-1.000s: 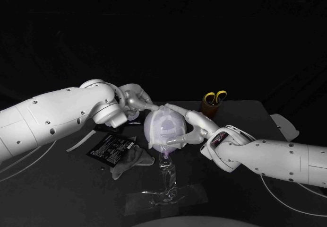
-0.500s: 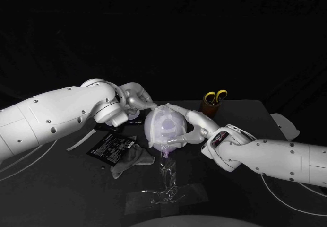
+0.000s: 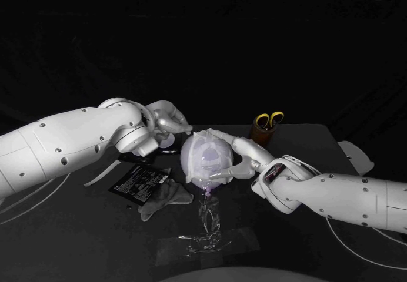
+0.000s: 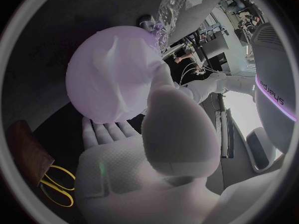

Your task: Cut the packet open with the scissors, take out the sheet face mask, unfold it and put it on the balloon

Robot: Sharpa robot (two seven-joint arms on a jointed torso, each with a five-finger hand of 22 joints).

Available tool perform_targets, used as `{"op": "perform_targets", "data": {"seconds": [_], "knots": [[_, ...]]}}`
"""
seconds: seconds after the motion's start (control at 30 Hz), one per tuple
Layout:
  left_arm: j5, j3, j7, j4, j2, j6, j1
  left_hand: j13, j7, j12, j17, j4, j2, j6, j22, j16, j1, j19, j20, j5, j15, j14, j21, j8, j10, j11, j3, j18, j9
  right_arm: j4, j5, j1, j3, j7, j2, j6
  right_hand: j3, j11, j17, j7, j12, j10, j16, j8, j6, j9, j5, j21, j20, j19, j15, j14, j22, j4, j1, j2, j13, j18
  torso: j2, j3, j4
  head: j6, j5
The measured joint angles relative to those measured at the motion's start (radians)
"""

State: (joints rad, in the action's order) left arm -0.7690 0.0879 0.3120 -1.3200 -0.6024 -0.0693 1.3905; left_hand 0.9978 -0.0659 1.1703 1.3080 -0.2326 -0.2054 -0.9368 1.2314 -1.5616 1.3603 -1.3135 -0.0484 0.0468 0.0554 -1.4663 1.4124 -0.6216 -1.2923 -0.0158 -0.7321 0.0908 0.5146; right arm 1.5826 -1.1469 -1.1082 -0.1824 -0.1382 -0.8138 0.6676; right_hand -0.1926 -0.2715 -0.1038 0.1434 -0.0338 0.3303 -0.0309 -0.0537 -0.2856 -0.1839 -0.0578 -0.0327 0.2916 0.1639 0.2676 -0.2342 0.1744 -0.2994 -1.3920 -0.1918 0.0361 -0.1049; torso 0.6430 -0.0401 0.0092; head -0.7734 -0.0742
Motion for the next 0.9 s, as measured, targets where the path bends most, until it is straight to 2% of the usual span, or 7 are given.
{"op": "perform_targets", "data": {"seconds": [0.2, 0.23, 0.3, 0.37, 0.47, 0.67, 0.9], "knots": [[0.015, 0.002, -0.005, -0.001, -0.006, -0.009, 0.0, -0.028, -0.002, -0.022, 0.0, 0.001, 0.001, -0.005, 0.005, 0.0, -0.048, 0.0, 0.0, 0.011, 0.003, 0.003, 0.0, -0.006, -0.001, 0.003, -0.001, 0.0, 0.019, 0.0, -0.001, 0.0, 0.0, 0.0, -0.001, 0.0, 0.0, 0.0, 0.0, 0.0, 0.0, 0.0, 0.0, 0.0, 0.0, 0.0, 0.0, 0.0, 0.0, 0.0, 0.0, 0.0, 0.0, 0.0, 0.0, 0.0, 0.0, 0.0, 0.0, 0.0, 0.0003, 0.0, 0.0], [0.02, 0.002, -0.005, -0.001, -0.007, -0.009, 0.0, -0.05, -0.003, -0.04, 0.0, 0.043, -0.001, -0.004, 0.003, 0.003, -0.065, 0.0, 0.0, 0.009, 0.003, 0.003, 0.0, -0.007, 0.002, 0.01, -0.043, 0.0, 0.024, 0.001, -0.001, 0.0, 0.0, 0.0, -0.001, 0.0, 0.0, 0.0, 0.0, 0.0, 0.0, 0.0, 0.0, 0.0, 0.0, 0.0, 0.0, 0.0, 0.0, 0.0, 0.0, 0.0, 0.0, 0.0, 0.0, 0.0, 0.0, 0.0, 0.0, 0.0, 0.0006, 0.001, 0.0], [0.026, 0.002, -0.005, -0.002, -0.007, -0.009, 0.0, -0.082, -0.01, -0.067, 0.0, 0.06, -0.012, 0.012, -0.008, 0.012, -0.111, 0.003, -0.003, 0.006, 0.003, 0.003, 0.0, -0.001, 0.008, 0.017, -0.06, 0.0, 0.027, 0.001, -0.001, 0.0, 0.0, 0.001, -0.001, 0.0, 0.0, 0.0, 0.0, 0.0, 0.0, 0.0, 0.0, 0.0, 0.0, 0.0, 0.0, 0.0, 0.0, 0.0, 0.0, 0.0, 0.0, 0.0, 0.0, 0.0, -0.001, 0.0, 0.0, -0.0001, 0.0007, 0.001, -0.001], [0.032, 0.003, -0.005, -0.004, -0.007, -0.009, 0.0, -0.113, -0.024, -0.091, 0.0, 0.023, -0.039, 0.028, -0.023, 0.018, -0.183, 0.017, -0.009, 0.008, -0.002, 0.003, -0.012, 0.025, 0.03, 0.007, -0.005, 0.0, 0.019, 0.001, -0.001, 0.001, 0.0, 0.001, -0.001, 0.0, 0.0, 0.0, 0.0, 0.0, 0.0, 0.0, 0.0, 0.0, 0.0, 0.0, 0.0, 0.0, 0.004, 0.004, 0.0, 0.0, 0.0, 0.0, 0.0, 0.0, -0.001, 0.0, 0.0, -0.0003, 0.0007, 0.001, -0.001], [0.035, 0.005, -0.003, -0.006, -0.005, -0.008, 0.0, -0.144, -0.038, -0.118, 0.0, 0.0, -0.062, 0.049, -0.043, 0.025, -0.214, 0.034, -0.016, 0.005, -0.011, 0.0, -0.025, 0.057, 0.063, -0.006, 0.073, 0.0, -0.006, 0.001, -0.001, 0.001, 0.0, 0.001, -0.002, 0.0, 0.0, 0.0, 0.0, 0.0, 0.0, 0.0, 0.0, 0.0, 0.0, 0.0, 0.0, 0.0, 0.004, 0.004, 0.0, 0.0, 0.0, 0.0, 0.0, 0.0, -0.001, 0.0, 0.0, -0.0003, 0.0007, 0.001, -0.001], [0.032, 0.013, -0.001, -0.007, 0.001, -0.007, 0.0, -0.171, -0.054, -0.134, 0.0, -0.001, -0.067, 0.073, -0.064, 0.032, -0.184, 0.047, -0.028, 0.005, -0.027, 0.001, -0.038, 0.111, 0.096, -0.027, 0.186, 0.0, -0.044, 0.001, -0.002, 0.001, 0.0, 0.001, -0.001, 0.0, 0.0, 0.0, 0.0, 0.0, 0.0, 0.0, 0.0, 0.0, 0.0, 0.0, 0.0, 0.0, 0.004, 0.004, 0.0, 0.0, 0.0, 0.0, 0.0, 0.0, -0.001, 0.0, 0.0, -0.0003, 0.0006, 0.0, 0.001], [0.026, 0.017, -0.001, -0.007, 0.008, -0.001, 0.0, -0.171, -0.058, -0.134, 0.0, -0.002, -0.064, 0.069, -0.064, 0.032, -0.141, 0.05, -0.032, 0.005, -0.031, -0.002, -0.039, 0.13, 0.101, -0.025, 0.248, 0.0, -0.065, 0.001, -0.002, 0.001, 0.0, 0.001, -0.001, 0.0, 0.0, 0.0, 0.0, 0.0, 0.0, 0.0, 0.0, 0.0, 0.0, 0.0, 0.0, 0.0, 0.004, 0.004, 0.0, 0.0, 0.0, 0.0, 0.0, 0.0, 0.0, 0.0, 0.001, -0.0001, 0.0, -0.003, 0.001]]}}
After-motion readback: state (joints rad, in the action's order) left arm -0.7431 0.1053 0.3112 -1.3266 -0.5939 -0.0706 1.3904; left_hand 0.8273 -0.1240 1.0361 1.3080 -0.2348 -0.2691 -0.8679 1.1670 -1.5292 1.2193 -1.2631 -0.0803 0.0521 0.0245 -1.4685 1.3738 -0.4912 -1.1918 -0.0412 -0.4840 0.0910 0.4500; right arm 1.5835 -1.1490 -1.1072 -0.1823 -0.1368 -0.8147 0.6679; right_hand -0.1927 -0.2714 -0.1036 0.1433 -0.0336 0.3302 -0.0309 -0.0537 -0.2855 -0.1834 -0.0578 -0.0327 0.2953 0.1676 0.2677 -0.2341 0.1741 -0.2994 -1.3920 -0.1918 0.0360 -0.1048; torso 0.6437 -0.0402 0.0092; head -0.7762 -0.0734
